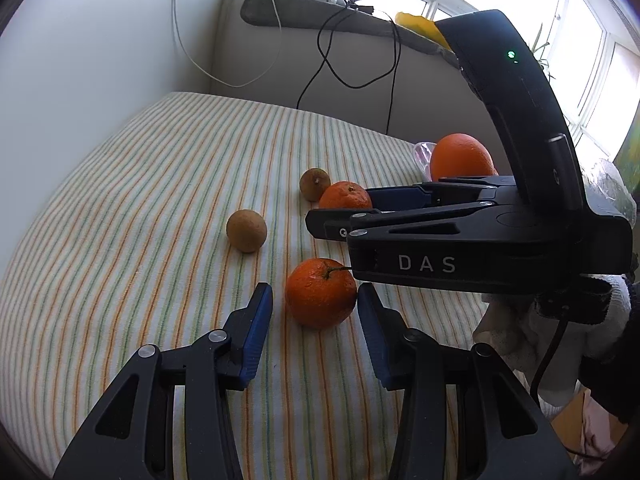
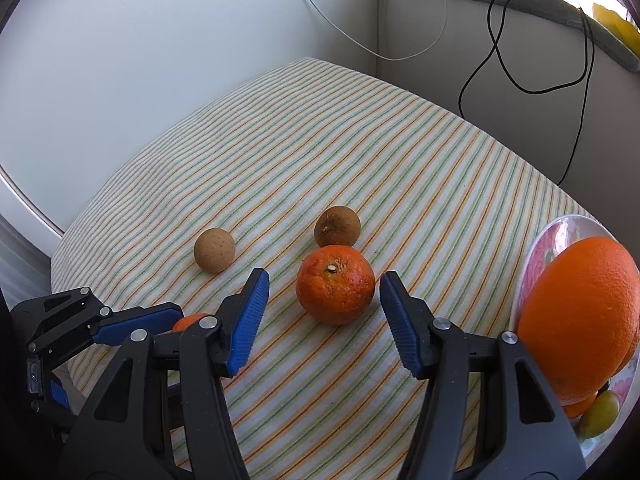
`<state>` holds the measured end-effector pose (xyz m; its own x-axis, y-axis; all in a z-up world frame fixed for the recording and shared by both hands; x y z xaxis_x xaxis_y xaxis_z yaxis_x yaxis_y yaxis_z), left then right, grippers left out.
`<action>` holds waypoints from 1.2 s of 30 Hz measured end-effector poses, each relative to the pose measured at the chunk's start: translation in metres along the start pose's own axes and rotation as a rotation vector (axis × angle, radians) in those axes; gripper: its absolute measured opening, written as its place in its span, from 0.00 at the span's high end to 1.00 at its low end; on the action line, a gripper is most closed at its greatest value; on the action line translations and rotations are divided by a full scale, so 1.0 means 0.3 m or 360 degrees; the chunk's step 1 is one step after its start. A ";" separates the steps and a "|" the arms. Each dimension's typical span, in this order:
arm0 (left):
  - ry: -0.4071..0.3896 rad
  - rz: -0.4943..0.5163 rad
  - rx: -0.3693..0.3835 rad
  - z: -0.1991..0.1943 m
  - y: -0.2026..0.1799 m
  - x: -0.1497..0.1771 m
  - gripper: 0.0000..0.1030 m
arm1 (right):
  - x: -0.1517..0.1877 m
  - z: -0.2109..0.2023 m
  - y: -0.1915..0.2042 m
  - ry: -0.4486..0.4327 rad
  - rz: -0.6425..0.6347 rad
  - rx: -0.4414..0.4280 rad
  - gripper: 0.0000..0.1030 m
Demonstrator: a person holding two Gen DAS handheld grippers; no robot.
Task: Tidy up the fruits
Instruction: 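Close the right tool fingers around the tangerine on the cloth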
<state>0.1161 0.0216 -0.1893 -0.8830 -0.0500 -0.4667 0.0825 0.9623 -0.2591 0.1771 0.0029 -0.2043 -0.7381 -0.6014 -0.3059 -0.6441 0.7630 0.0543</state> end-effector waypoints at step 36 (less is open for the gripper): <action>-0.0063 0.0046 -0.0010 -0.047 -0.043 -0.027 0.65 | 0.039 -0.077 -0.017 -0.0073 0.0009 -0.0026 0.61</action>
<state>0.1158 0.0133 -0.1703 -0.8612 -0.0324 -0.5072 0.1048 0.9652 -0.2397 0.1673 -0.0136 -0.1863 -0.7318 -0.5854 -0.3488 -0.6436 0.7621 0.0712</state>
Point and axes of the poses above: each gripper's, at about its wrist camera, not at the fingertips, and z roughly the way its jaws point, y to its left, x to its underside, the point moved 8 cm from there along z, roughly the way its jaws point, and after that the axes turned 15 degrees about y, right-handed, at the moved point
